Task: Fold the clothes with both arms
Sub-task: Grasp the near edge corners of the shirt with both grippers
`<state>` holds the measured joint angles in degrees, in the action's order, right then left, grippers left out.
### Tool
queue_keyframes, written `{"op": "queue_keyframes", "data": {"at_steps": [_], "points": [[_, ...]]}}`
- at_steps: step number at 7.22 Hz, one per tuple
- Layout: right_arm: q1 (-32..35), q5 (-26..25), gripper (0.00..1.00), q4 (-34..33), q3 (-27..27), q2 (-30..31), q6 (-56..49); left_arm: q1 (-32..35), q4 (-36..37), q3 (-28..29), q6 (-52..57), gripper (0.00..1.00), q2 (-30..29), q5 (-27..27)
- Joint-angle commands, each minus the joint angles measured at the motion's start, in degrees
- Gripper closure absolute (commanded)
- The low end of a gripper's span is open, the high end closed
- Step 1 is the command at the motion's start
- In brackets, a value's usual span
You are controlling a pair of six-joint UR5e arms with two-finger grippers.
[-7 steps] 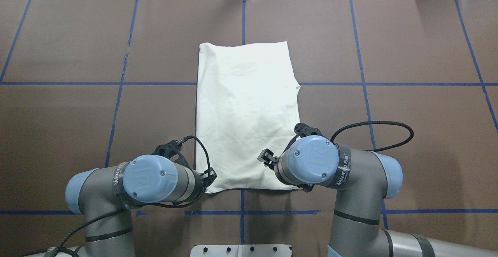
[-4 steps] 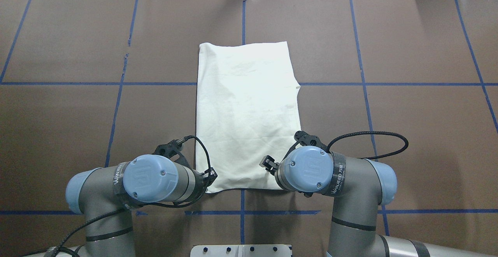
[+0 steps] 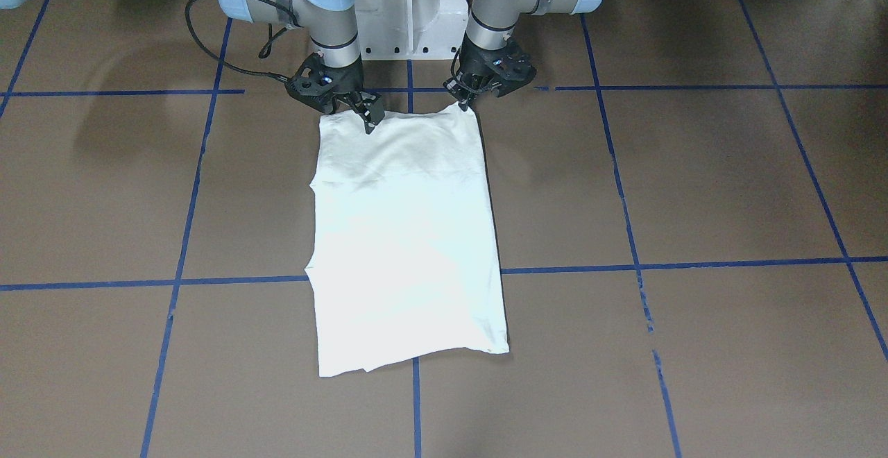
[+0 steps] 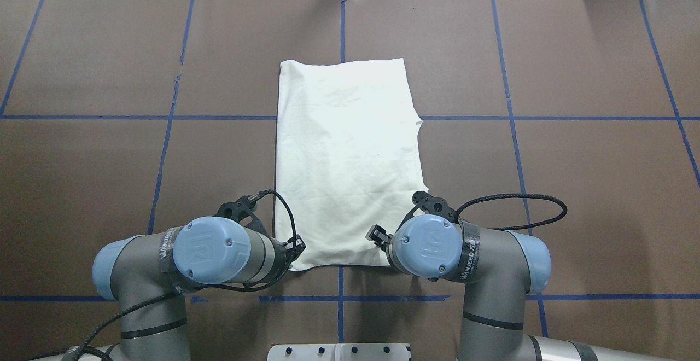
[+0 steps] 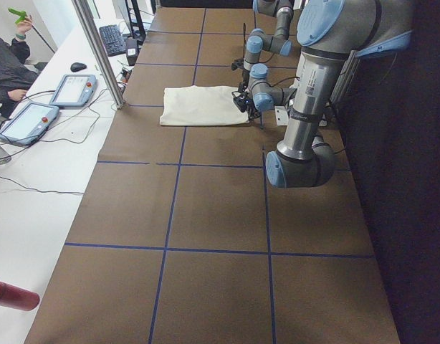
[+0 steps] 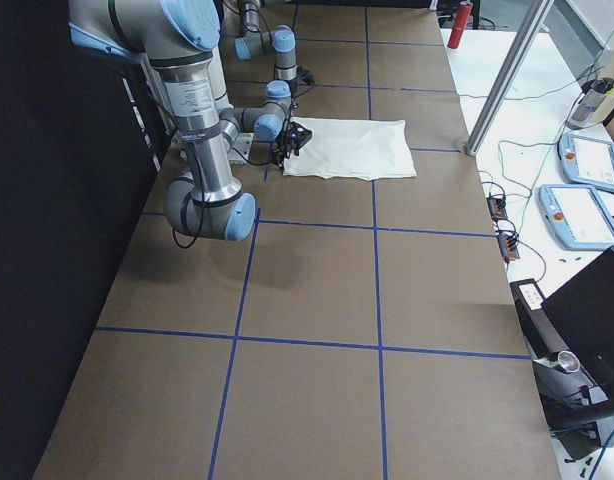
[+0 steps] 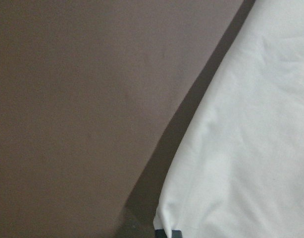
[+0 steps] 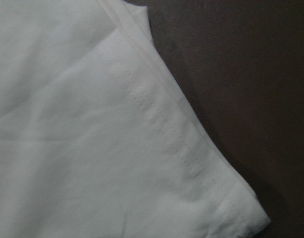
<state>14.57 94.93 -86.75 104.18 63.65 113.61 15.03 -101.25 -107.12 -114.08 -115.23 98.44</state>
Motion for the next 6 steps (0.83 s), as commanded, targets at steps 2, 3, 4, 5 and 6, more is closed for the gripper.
{"op": "queue_keyframes", "data": {"at_steps": [2, 3, 4, 5, 6], "points": [[-0.2, 0.0, 0.0, 0.0, 0.0, 0.2, 0.1, 0.0, 0.0, 0.0, 0.0, 1.0, 0.0, 0.0], [-0.2, 0.0, 0.0, -0.1, 0.0, 0.2, 0.1, 0.0, 0.0, 0.0, 0.0, 1.0, -0.1, 0.0], [-0.1, 0.0, 0.0, -0.1, 0.1, 0.5, 0.1, 0.0, 0.0, 0.0, 0.0, 1.0, 0.0, 0.0], [-0.1, 0.1, 0.0, 0.0, 0.3, 1.6, 0.1, 0.0, 0.0, 0.0, 0.0, 1.0, -0.1, 0.0], [-0.1, 0.0, 0.0, -0.1, 0.5, 1.8, 0.1, 0.0, 0.0, 0.0, 0.0, 1.0, 0.0, 0.0]]}}
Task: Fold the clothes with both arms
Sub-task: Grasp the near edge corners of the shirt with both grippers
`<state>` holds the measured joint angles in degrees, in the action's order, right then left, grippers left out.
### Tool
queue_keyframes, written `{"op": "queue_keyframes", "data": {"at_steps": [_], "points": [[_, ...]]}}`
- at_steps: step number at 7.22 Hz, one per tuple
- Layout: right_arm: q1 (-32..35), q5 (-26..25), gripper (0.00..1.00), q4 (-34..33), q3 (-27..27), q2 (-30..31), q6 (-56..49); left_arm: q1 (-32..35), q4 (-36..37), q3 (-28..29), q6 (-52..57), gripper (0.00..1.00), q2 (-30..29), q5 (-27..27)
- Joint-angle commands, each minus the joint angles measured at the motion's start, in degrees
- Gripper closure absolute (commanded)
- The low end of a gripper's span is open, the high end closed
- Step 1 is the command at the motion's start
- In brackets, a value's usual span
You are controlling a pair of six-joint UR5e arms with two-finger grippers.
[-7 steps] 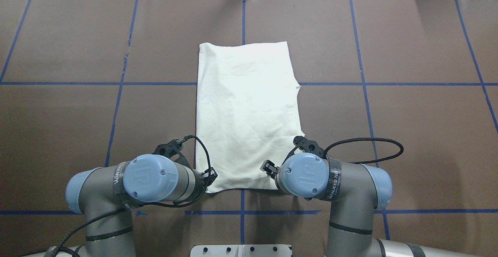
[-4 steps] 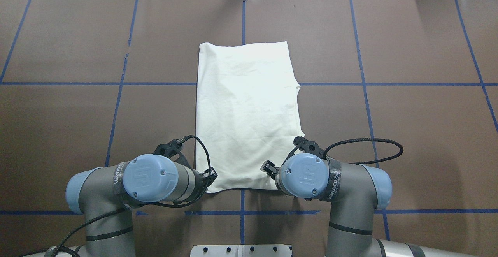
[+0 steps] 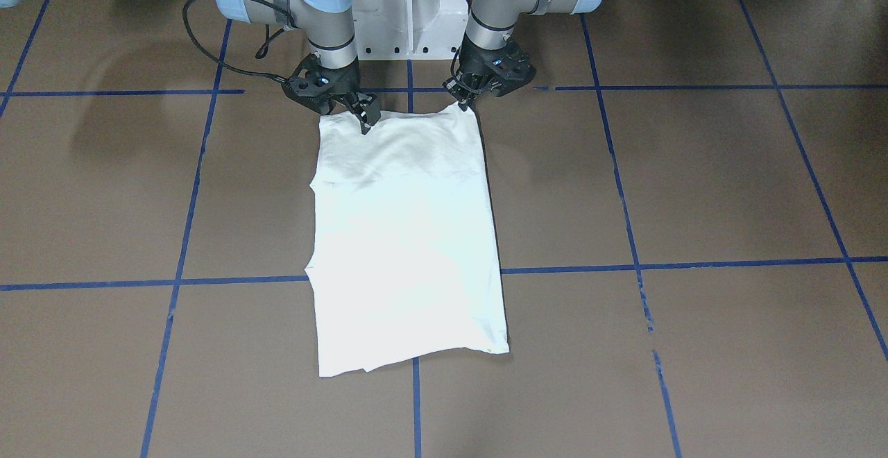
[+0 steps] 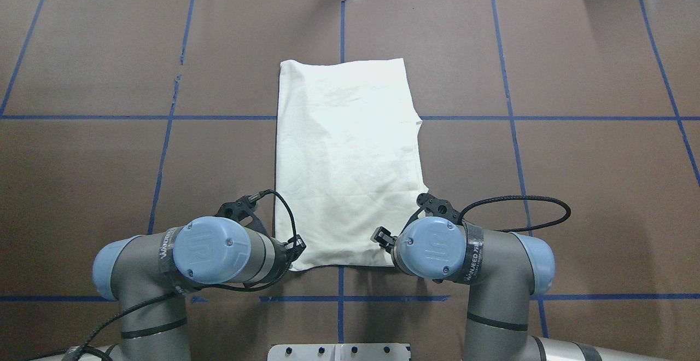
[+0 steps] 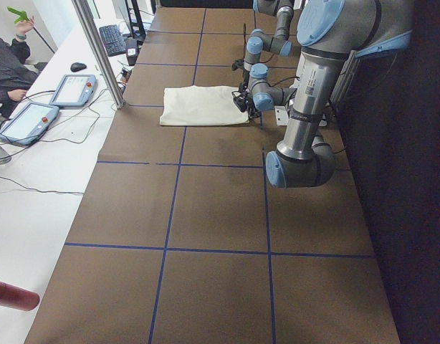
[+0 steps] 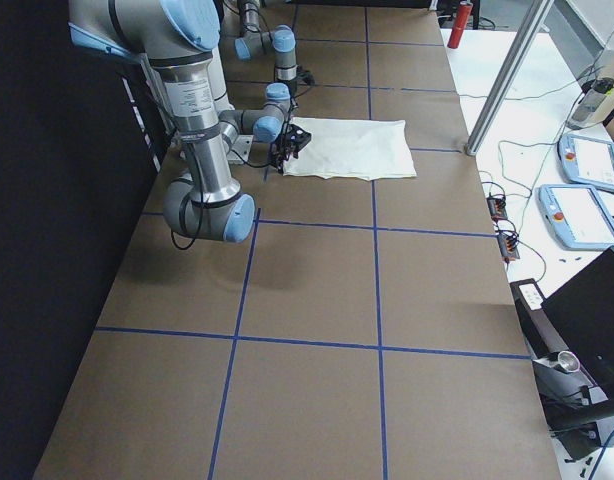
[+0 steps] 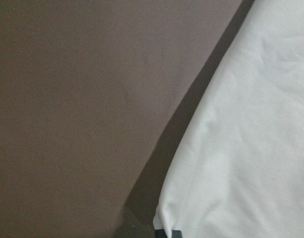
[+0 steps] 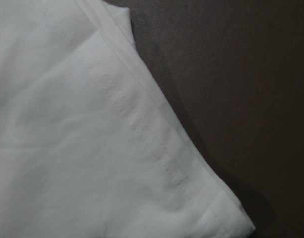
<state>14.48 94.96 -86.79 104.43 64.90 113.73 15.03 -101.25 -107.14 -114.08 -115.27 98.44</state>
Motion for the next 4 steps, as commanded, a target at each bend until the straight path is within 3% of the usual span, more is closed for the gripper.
{"op": "queue_keyframes", "data": {"at_steps": [1, 3, 4], "points": [[0.0, 0.0, 0.0, 0.0, 0.2, 0.6, 0.0, 0.0, 0.0, 0.0, 0.0, 1.0, 0.0, 0.0], [-0.1, 0.0, 0.01, 0.0, 0.2, 0.1, 0.0, 0.0, 0.0, 0.0, 0.0, 1.0, 0.0, 0.0], [-0.1, 0.0, 0.09, 0.0, 0.3, 0.0, 0.1, 0.0, 0.0, 0.0, 0.0, 1.0, 0.0, 0.0]]}}
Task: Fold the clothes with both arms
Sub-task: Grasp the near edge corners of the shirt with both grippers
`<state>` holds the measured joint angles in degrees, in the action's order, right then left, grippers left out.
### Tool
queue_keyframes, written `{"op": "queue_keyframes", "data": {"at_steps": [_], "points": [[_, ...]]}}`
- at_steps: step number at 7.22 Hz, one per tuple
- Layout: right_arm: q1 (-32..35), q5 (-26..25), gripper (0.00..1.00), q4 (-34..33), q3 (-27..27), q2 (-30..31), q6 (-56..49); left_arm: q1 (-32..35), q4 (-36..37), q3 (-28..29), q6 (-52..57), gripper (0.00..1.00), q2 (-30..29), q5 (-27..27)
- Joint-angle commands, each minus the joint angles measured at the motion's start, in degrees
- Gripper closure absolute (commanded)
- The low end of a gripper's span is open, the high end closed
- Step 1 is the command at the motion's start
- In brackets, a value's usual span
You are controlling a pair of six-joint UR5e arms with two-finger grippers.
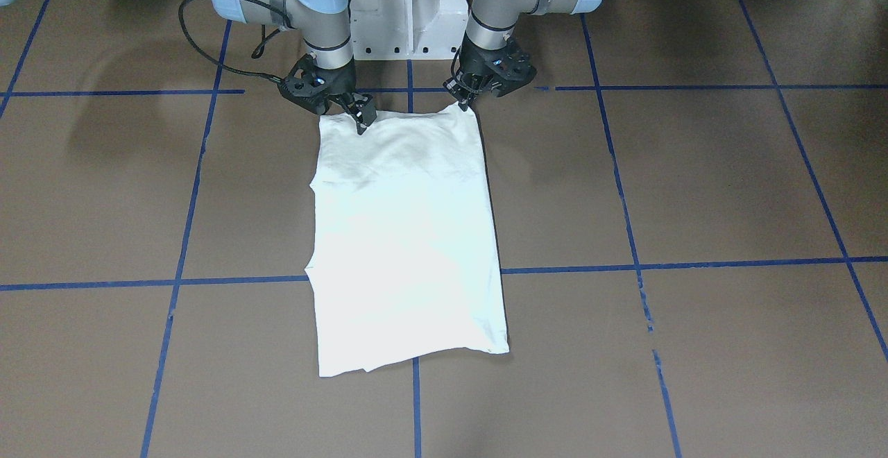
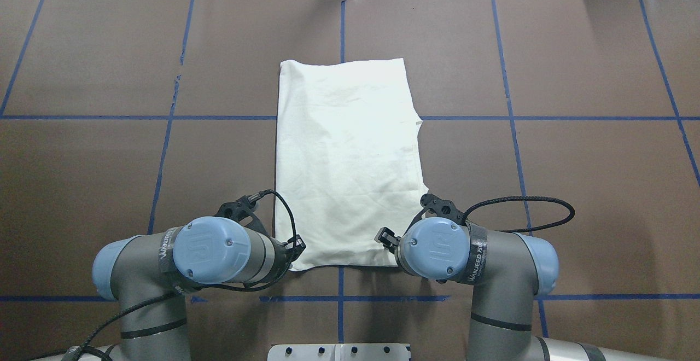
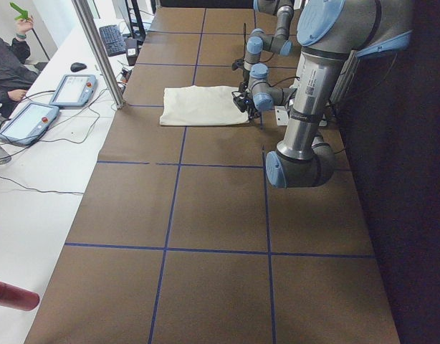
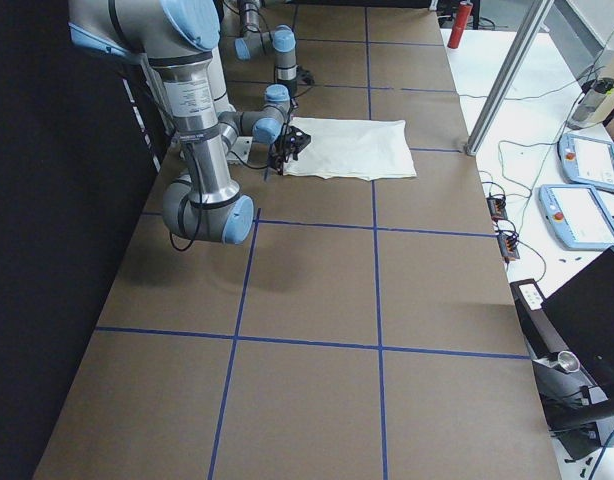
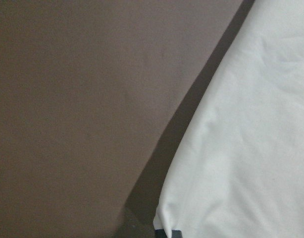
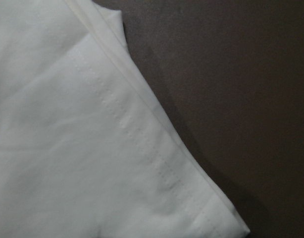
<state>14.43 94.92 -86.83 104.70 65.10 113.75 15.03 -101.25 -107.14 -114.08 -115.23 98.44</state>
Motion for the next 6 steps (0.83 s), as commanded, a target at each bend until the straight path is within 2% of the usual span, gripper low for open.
{"op": "queue_keyframes", "data": {"at_steps": [1, 2, 5, 6], "points": [[0.0, 0.0, 0.33, 0.0, 0.0, -0.3, 0.1, 0.0, 0.0, 0.0, 0.0, 1.0, 0.0, 0.0], [0.0, 0.0, 0.5, 0.0, 0.1, -0.4, 0.1, 0.1, 0.0, 0.0, 0.0, 1.0, 0.0, 0.0], [0.0, 0.2, 0.93, -0.1, 0.1, -0.4, 0.0, 0.0, 0.0, 0.0, 0.0, 1.0, 0.0, 0.0], [0.3, 0.3, 0.98, -0.1, 0.1, -0.5, -0.1, 0.0, 0.0, 0.0, 0.0, 1.0, 0.0, 0.0]]}}
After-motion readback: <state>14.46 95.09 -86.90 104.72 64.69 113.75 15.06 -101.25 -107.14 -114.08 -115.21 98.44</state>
